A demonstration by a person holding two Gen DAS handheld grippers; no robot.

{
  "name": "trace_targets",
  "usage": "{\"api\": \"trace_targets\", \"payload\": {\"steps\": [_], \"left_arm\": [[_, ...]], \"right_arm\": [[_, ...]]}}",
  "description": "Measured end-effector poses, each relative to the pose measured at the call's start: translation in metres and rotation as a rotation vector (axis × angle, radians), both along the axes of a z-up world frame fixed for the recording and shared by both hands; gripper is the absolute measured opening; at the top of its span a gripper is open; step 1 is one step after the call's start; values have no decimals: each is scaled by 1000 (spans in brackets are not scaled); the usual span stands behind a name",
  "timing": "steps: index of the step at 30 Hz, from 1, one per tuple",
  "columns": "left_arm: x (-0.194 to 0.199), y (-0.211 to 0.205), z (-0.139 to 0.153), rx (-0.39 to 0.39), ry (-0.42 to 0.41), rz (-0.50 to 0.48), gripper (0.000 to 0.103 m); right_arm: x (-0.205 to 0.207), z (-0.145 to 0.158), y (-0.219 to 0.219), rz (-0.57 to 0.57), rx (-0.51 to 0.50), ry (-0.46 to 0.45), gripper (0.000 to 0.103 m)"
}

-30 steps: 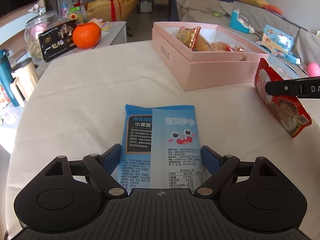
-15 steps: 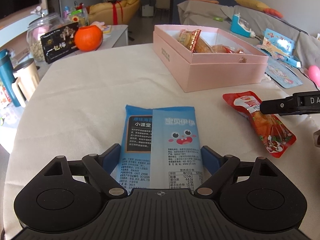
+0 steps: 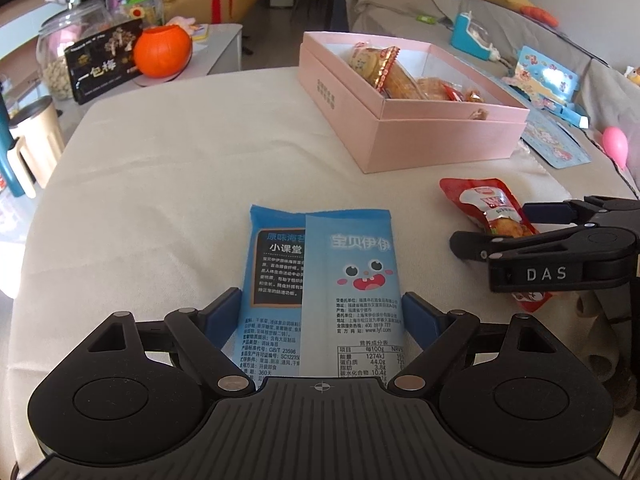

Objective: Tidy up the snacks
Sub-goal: 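Lift the blue packet with the left gripper while the right lifts the red pouch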

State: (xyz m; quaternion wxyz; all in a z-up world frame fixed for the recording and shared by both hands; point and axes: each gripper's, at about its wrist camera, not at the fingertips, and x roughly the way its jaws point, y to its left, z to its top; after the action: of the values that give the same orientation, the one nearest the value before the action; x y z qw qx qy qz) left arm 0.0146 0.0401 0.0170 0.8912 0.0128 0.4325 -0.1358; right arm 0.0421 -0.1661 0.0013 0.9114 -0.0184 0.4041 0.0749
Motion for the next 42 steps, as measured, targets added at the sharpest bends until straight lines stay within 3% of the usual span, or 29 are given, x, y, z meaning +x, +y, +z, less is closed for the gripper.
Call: {"api": "trace_targets", "payload": {"steps": [7,9,11,14,16,18,19,25,27,31,34,37,40,42], "left_arm": [[-1,-1,0,7,-7,-2,90],[-2,-2,-1,10,-8,-2,90],[-2,-2,-1,7,-10,0,90],[-4,-1,-1,2,-13,0,90],[-4,0,-1,5,-12,-7,90],[-4,0,-1,8,-11,-11,90],[-4,-1,-1,8,-10,-10,90],[-4,-1,-1,7,-10,-7,90],[-4,-2,-1,11,-12,-8,90],[-4,-1,-1,8,-12,-8,90],[-4,-1,-2,10,-14,-8,90],[-4,-2,-2,11,-14,-8,90],[-6,-1,-2,7,-19,-16,90],[-6,1,-2,0,-19,-20,90]], "right_arm": [[-9,23,-28,-6,49,-17,58],[-12,32,-30,-10,39,-35,33],[-12,39,-31,-1,31,-44,31],[-13,41,-31,26,42,-43,32],[-16,41,-39,45,109,-57,43],[-20,39,-45,32,141,-76,77],[-21,37,-47,17,139,-82,79],[-5,10,-49,-19,159,11,81],[-4,7,-43,-20,156,-4,88],[-3,5,-25,1,93,-8,90],[-4,10,-24,5,198,19,90],[2,12,-20,-66,273,40,90],[9,10,-5,-115,231,27,92],[12,6,9,-110,151,18,94]]}}
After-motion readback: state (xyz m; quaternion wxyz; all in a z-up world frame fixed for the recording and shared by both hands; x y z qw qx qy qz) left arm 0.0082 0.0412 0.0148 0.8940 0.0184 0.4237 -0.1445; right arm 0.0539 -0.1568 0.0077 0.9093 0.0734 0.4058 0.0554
